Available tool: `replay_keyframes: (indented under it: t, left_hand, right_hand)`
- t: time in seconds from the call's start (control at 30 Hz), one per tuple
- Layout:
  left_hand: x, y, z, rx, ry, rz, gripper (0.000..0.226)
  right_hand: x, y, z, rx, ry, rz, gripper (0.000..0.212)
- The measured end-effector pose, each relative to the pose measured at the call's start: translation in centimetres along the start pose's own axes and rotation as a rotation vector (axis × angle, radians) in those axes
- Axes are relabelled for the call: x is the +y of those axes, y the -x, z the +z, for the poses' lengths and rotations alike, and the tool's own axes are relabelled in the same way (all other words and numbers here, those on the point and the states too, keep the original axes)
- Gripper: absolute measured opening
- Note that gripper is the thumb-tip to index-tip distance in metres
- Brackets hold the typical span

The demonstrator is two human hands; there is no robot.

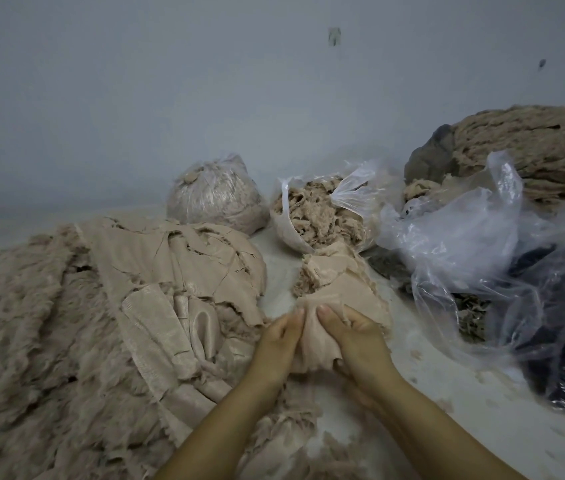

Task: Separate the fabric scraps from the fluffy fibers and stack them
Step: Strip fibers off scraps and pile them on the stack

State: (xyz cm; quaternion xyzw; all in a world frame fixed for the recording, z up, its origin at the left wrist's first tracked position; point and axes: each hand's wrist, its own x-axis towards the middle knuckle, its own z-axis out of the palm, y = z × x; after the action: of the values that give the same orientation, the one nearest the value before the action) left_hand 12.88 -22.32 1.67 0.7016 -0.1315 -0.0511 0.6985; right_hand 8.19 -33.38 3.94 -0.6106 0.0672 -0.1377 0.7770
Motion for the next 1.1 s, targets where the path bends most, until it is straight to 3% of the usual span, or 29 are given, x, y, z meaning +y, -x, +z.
replay_keyframes:
  t: [0.13,0.27,0.33,0.37,0.47,0.53,0.6,0.67,0.73,0.77,0.83,1.0,1.1]
  left_hand:
    - [0.9,-1.3,0.0,0.18,-0.017,0.023,0.031]
    - [3.5,-4.4,0.3,0.206,-0.132,0.059,0.029]
    - [4.4,-5.6,0.4,0.194,-0.07,-0.008,0.018]
    - [4.5,-5.7,0.1,0.17,-0.081,-0.043,0.017]
    - [3.3,-4.5,-2.4,-0.114,-0.334,-0.106,0.02]
    - [2.5,-2.9,-4.7,-0.419,-0.58,-0.116,0.017]
    - [2.1,-1.5,-6.3,-0.604,-0.806,-0.095,0.021]
    - [1.8,-0.5,-6.8,-0.654,-0.928,-0.039,0.025]
    - [1.7,0.0,-6.8,-0.663,-0.983,0.064,0.011]
    - [1.7,0.2,-6.8,-0.66,-0.958,0.09,0.002]
    - [1.7,0.3,-6.9,-0.619,-0.838,0.092,0.012]
    - [1.4,0.9,-6.1,-0.382,-0.15,-0.02,0.018]
    - [1.2,1.1,-5.1,-0.251,0.069,-0.108,0.021]
  right_hand:
    - [-0.6,-2.1,-1.1,0.102,0.032,-0.002,0.015]
    - [-2.1,-5.6,-2.4,0.183,0.05,-0.075,0.008]
    - [-2.9,-7.5,-3.3,0.21,0.196,-0.105,0.015]
    - [-3.0,-8.3,-3.9,0.209,0.388,-0.101,0.02]
    - [-1.8,-8.5,-5.7,0.243,1.097,-0.051,0.04]
    - [-0.7,-6.8,-5.4,0.245,1.104,-0.226,0.029]
    - [0.4,-5.0,-4.3,0.016,0.937,-0.341,0.011]
    - [1.6,-3.3,-2.8,-0.404,0.906,-0.285,0.008]
    - [2.8,-2.2,-1.7,-0.72,1.016,-0.248,0.025]
    - [3.3,-2.1,-1.4,-0.764,1.055,-0.273,0.03]
    - [3.5,-2.0,-1.1,-0.688,0.974,-0.31,0.023]
    - [3.0,-1.8,-1.6,-0.474,0.424,-0.187,0.022]
    - [3.1,-1.7,-1.5,-0.323,0.26,-0.168,0.024]
